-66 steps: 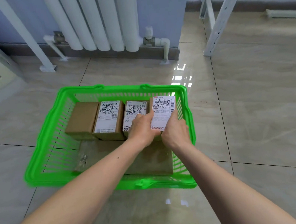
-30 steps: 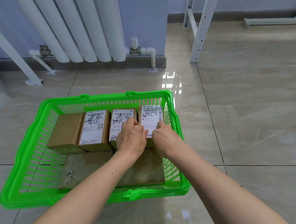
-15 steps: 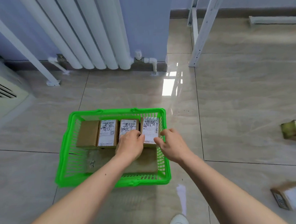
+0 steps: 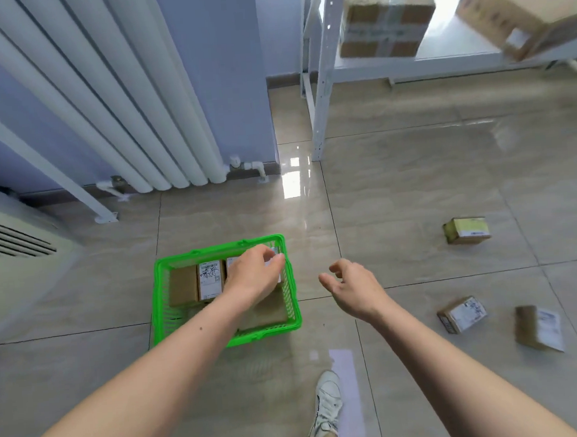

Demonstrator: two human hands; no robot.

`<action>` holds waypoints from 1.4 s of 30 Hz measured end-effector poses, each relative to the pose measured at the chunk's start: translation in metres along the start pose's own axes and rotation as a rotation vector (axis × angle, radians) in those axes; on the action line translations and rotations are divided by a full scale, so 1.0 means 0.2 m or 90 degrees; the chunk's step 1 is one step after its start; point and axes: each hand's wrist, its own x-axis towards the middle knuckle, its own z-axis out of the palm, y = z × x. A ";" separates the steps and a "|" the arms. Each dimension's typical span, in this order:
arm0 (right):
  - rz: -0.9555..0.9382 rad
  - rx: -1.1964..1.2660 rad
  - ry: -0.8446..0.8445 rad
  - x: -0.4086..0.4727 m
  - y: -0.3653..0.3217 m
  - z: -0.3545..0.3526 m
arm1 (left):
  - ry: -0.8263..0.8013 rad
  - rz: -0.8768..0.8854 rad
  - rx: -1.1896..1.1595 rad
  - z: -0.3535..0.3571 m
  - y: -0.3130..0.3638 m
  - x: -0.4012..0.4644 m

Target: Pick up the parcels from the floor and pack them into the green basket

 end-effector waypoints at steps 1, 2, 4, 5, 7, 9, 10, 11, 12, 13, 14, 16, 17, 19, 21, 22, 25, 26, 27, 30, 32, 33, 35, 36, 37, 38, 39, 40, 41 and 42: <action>0.009 0.008 0.008 -0.08 0.01 -0.05 | -0.003 0.016 0.004 -0.03 0.06 -0.06; 0.017 0.015 0.018 -0.16 0.03 -0.11 | -0.005 0.033 0.010 -0.06 0.12 -0.12; 0.037 0.031 0.039 -0.31 0.06 -0.22 | -0.013 0.063 0.018 -0.10 0.25 -0.24; 0.047 0.038 0.052 -0.38 0.09 -0.28 | -0.015 0.076 0.019 -0.11 0.32 -0.29; 0.057 0.051 0.082 -0.52 0.14 -0.39 | -0.020 0.102 0.007 -0.13 0.45 -0.39; 0.063 0.064 0.112 -0.63 0.20 -0.49 | -0.025 0.128 -0.009 -0.11 0.58 -0.49; 0.068 0.070 0.122 -0.69 0.24 -0.54 | -0.029 0.140 -0.015 -0.09 0.64 -0.53; 0.074 0.076 0.129 -0.74 0.28 -0.58 | -0.034 0.149 -0.019 -0.05 0.70 -0.58; 0.081 0.082 0.136 -0.79 0.33 -0.63 | -0.040 0.158 -0.021 -0.02 0.76 -0.62; 0.087 0.089 0.141 -0.83 0.38 -0.67 | -0.049 0.164 -0.023 0.03 0.82 -0.66; 0.093 0.093 0.145 -0.88 0.44 -0.71 | -0.059 0.169 -0.026 0.09 0.87 -0.70; 0.101 0.102 0.151 -0.97 0.55 -0.81 | -0.077 0.171 -0.042 0.20 0.99 -0.78; 0.107 0.107 0.155 -1.02 0.62 -0.86 | -0.085 0.170 -0.053 0.26 1.05 -0.82; 0.120 0.115 0.166 -1.11 0.76 -0.97 | -0.102 0.171 -0.070 0.39 1.18 -0.90; 0.135 0.122 0.179 -1.20 0.92 -1.09 | -0.118 0.177 -0.071 0.52 1.32 -0.97; 0.144 0.126 0.186 -1.24 1.01 -1.15 | -0.125 0.184 -0.071 0.59 1.39 -1.01; 0.170 0.131 0.211 -1.35 1.25 -1.31 | -0.139 0.204 -0.064 0.77 1.60 -1.10; 0.179 0.133 0.220 -1.39 1.33 -1.36 | -0.142 0.211 -0.058 0.83 1.66 -1.14; 0.186 0.137 0.231 -1.42 1.41 -1.41 | -0.146 0.216 -0.055 0.88 1.73 -1.16; 0.218 0.155 0.261 -1.51 1.61 -1.54 | -0.155 0.235 -0.047 1.03 1.90 -1.23; 0.242 0.174 0.282 -1.54 1.73 -1.62 | -0.164 0.246 -0.035 1.11 2.02 -1.27; 0.252 0.182 0.290 -1.55 1.79 -1.66 | -0.171 0.250 -0.033 1.15 2.08 -1.28; 0.270 0.195 0.300 -1.55 1.91 -1.72 | -0.187 0.256 -0.032 1.24 2.19 -1.27; 0.277 0.202 0.302 -1.54 1.97 -1.75 | -0.193 0.260 -0.029 1.29 2.24 -1.27; 0.283 0.207 0.303 -1.52 2.02 -1.79 | -0.199 0.261 -0.027 1.34 2.29 -1.25; 0.287 0.211 0.304 -1.50 2.07 -1.82 | -0.204 0.261 -0.025 1.39 2.34 -1.24; 0.290 0.213 0.305 -1.48 2.12 -1.87 | -0.209 0.260 -0.023 1.44 2.40 -1.21; 0.289 0.213 0.306 -1.45 2.15 -1.91 | -0.213 0.259 -0.019 1.48 2.44 -1.20; 0.288 0.211 0.308 -1.43 2.19 -1.95 | -0.218 0.259 -0.016 1.52 2.49 -1.18; 0.287 0.207 0.309 -1.39 2.23 -2.00 | -0.221 0.259 -0.013 1.57 2.56 -1.15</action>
